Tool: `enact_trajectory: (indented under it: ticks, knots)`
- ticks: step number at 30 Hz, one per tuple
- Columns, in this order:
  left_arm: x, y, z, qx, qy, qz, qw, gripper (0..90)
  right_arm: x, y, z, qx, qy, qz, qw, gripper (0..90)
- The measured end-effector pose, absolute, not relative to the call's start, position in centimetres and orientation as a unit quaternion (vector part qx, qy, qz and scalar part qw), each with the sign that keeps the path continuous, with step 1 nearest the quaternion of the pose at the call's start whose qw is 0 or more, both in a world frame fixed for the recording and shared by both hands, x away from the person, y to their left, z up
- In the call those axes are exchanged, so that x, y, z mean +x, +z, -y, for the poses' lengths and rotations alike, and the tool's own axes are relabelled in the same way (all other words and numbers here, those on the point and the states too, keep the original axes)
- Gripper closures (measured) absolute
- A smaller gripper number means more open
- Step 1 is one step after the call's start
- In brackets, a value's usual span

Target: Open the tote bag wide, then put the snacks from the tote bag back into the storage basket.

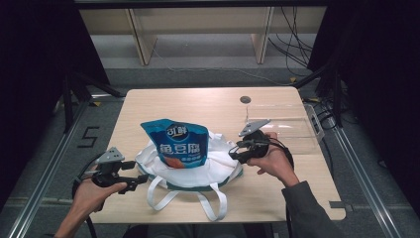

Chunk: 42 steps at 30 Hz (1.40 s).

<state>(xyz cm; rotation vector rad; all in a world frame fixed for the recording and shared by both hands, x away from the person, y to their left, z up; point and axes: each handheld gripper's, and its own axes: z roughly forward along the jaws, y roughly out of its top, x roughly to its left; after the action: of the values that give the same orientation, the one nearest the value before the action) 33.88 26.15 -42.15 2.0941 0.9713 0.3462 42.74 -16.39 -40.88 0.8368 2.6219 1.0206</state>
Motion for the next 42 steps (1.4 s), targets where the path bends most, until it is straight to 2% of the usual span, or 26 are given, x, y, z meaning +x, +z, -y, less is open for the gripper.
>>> enact_trajectory:
  ticks: [4, 16, 17, 22, 26, 30, 37, 42]
  knots:
    - [33.1, -42.9, -25.9, 0.825, 0.124, -0.394, 0.386, 25.3, 42.7, -40.8, 16.4, 0.276, 0.342, -0.892, 0.103, 45.9]
    - [31.2, -43.6, -25.8, 0.836, 0.147, -0.377, 0.372, 25.1, 42.3, -40.4, 15.9, 0.283, 0.336, -0.893, 0.1, 43.4]
    - [30.9, -43.9, -25.5, 0.817, 0.147, -0.4, 0.389, 24.5, 42.3, -40.4, 15.9, 0.28, 0.334, -0.894, 0.101, 43.0]
    - [30.9, -43.9, -26.1, 0.825, 0.152, -0.388, 0.381, 21.5, 42.2, -40.5, 15.8, 0.281, 0.328, -0.896, 0.102, 42.1]
    - [30.7, -44.0, -26.1, 0.817, 0.16, -0.393, 0.392, 21.2, 42.1, -40.2, 15.8, 0.284, 0.322, -0.898, 0.093, 41.7]
    - [30.4, -44.3, -25.9, 0.808, 0.154, -0.408, 0.396, 21.1, 42.1, -40.1, 15.6, 0.278, 0.328, -0.897, 0.102, 40.9]
    - [29.9, -44.5, -25.9, 0.813, 0.16, -0.395, 0.396, 21.7, 41.6, -37.9, 14.9, 0.254, 0.337, -0.899, 0.115, 38.4]
    - [30.0, -44.4, -25.9, 0.814, 0.16, -0.394, 0.397, 21.9, 41.4, -35.0, 13.8, 0.232, 0.353, -0.898, 0.123, 37.4]
